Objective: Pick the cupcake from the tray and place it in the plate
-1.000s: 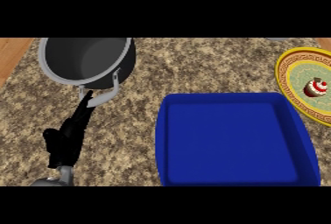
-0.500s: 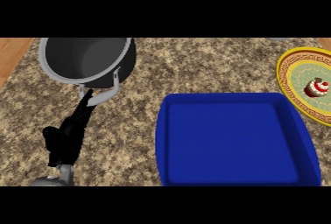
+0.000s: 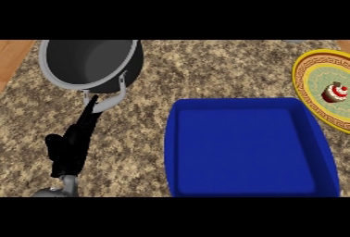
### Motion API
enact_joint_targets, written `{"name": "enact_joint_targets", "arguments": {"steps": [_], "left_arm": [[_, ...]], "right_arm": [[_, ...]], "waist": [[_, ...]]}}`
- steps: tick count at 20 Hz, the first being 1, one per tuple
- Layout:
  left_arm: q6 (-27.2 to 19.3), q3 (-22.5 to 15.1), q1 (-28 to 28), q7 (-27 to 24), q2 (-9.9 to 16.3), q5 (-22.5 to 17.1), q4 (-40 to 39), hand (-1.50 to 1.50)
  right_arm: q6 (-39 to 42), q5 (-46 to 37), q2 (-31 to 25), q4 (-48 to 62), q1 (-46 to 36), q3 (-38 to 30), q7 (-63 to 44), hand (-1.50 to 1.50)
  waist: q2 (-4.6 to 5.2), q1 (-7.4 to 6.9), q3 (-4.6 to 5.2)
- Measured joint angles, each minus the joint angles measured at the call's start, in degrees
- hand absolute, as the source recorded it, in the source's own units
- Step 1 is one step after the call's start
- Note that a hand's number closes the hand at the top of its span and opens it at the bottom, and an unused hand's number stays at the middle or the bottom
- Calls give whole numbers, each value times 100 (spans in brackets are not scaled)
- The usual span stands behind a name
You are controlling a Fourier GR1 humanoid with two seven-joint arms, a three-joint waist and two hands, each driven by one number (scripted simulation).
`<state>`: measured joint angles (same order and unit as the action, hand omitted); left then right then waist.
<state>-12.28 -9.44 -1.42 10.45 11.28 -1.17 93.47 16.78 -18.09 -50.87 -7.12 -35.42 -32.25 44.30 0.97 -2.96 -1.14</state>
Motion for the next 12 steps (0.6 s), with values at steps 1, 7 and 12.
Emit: {"name": "enact_joint_targets", "arguments": {"steps": [1, 7, 12], "left_arm": [[-11, 1, -12, -5, -1, 22, -10, 0], [-35, -32, -17, 19, -42, 69, -4, 0], [-16, -53, 83, -54, -46, 86, 24, 0]], "right_arm": [[-6, 10, -32, 3, 19, -16, 5, -150], [-217, 117, -172, 44, 87, -162, -78, -150], [-294, 131, -261, 64, 171, -200, -131, -150]], "waist": [[2, 4, -1], [14, -10, -3], [27, -45, -1]]}}
